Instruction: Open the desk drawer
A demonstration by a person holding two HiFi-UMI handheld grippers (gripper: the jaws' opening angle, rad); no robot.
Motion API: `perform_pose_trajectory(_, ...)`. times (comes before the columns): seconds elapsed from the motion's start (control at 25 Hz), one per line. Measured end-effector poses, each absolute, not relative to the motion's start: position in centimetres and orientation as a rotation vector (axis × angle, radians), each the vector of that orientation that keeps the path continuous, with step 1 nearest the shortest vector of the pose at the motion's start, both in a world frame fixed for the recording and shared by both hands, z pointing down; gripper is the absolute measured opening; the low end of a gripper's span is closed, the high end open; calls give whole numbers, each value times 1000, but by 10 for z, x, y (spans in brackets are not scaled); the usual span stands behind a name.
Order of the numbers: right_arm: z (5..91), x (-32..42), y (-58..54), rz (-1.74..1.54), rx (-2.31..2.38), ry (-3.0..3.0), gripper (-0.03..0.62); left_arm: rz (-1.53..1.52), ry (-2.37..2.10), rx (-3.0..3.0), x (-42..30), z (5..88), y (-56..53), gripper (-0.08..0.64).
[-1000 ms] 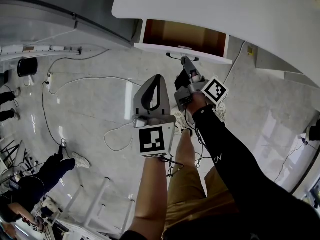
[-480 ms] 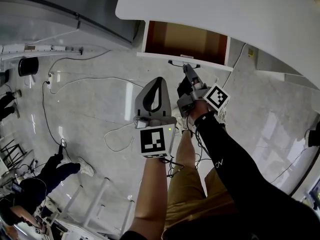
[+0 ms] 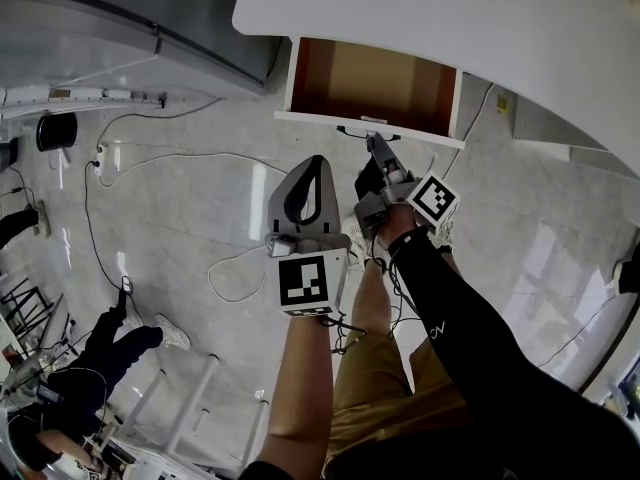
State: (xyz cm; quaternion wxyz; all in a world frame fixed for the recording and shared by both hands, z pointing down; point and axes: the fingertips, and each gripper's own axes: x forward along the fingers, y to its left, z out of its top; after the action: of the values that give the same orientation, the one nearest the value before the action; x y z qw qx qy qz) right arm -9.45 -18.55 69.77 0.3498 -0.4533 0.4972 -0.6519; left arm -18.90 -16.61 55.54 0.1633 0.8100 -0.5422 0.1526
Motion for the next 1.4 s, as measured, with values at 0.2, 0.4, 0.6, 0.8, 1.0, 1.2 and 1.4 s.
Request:
perform_pose_trajectory(0.2,693,-96,-179,-1684,-1176,1273,26,417,-1540,2321,-188,549,-159,6)
perform_pose_trajectory(0.4,694,-96,-175,-1682,-1184,1318,26,436,-1538,2326,-188,549,-159,6)
perform_pose_trajectory(0.6,694,-96,-174,-1689,-1187,1302,26,434,-1537,2329,-188,547,-159,6)
perform_pose_trajectory(0.8,700,-102,-162,-1712,-1207,1342,26,433,-1540,2329,-189,546,-159,7)
perform_pose_trajectory(1.0,716,-106,-134,-1770,-1230,1322,25,439,-1542,2333,-191,545,-157,7)
perform_pose_trajectory(1.2,719,-107,-132,-1770,-1231,1321,25,442,-1549,2317,-198,550,-153,7)
perform_pose_trajectory(1.4,726,-110,-125,-1816,-1255,1328,25,404,-1547,2313,-196,548,-152,7)
